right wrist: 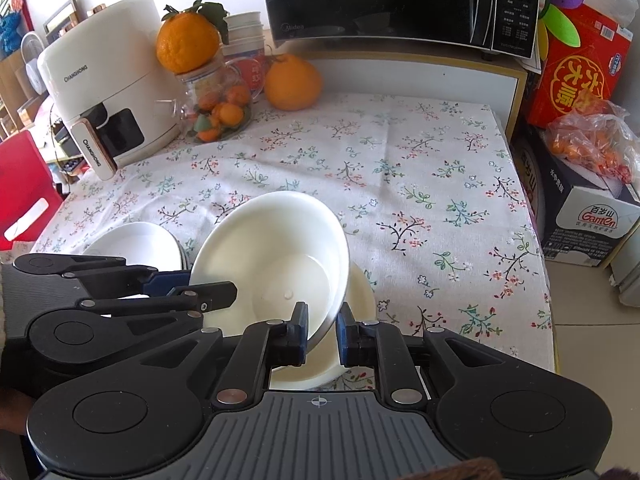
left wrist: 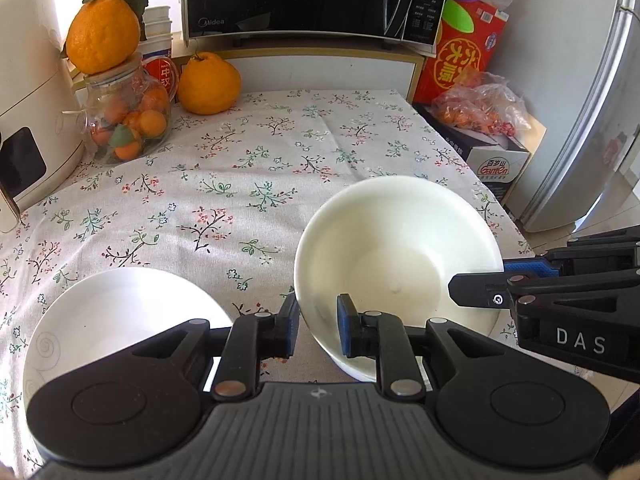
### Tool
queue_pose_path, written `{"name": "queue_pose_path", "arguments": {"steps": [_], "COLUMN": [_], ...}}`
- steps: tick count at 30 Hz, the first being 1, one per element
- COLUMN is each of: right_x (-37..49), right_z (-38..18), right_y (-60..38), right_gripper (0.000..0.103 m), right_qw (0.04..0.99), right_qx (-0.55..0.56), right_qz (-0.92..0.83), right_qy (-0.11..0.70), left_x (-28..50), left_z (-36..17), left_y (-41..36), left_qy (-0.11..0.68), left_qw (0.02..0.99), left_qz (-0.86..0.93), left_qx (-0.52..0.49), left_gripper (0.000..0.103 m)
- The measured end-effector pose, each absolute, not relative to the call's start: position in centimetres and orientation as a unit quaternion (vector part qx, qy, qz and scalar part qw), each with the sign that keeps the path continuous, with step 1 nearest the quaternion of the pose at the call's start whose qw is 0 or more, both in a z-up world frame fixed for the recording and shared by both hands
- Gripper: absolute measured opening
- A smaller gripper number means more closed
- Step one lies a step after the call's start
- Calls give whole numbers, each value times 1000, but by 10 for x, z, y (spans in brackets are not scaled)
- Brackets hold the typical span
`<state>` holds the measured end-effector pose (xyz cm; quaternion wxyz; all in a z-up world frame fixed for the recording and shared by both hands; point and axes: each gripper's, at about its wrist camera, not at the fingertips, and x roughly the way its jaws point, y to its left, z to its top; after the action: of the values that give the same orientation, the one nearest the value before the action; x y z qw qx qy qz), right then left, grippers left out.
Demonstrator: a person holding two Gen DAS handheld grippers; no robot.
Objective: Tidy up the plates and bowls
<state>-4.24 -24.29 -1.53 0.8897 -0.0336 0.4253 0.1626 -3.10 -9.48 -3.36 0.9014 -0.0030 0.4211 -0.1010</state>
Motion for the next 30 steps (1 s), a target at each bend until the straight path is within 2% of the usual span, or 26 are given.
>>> {"name": "queue_pose_path", "arguments": {"steps": [3,21,22,24,30], "right_x": [-41,-31,-30,-29,-24], "right_z": [-16,-11,-11,-13,-20], "right_y": [-244,-266,-267,-268,-267], "right_gripper": [21,24,25,36,50], "right_qw": [890,901,901,900,896], "right_qx": [-35,12,14,21,20], "right_qz": [159,120,118,114,102], "right_qy": [427,416,417,421,431], "left_x": [-31,-26,-25,-24,-22], "left_z": [-33,-32,-32,-33,-37], "left_y": [-92,-85,-84,-82,-82], "left_qy": [422,426,426,428,436], "left_qw": [901,900,899,899,894], "left_qz": [-98,-91,-91,-90,-89], "left_qx": [-7,-31,-32,-36,-43], "left_gripper": [20,23,23,24,25]}}
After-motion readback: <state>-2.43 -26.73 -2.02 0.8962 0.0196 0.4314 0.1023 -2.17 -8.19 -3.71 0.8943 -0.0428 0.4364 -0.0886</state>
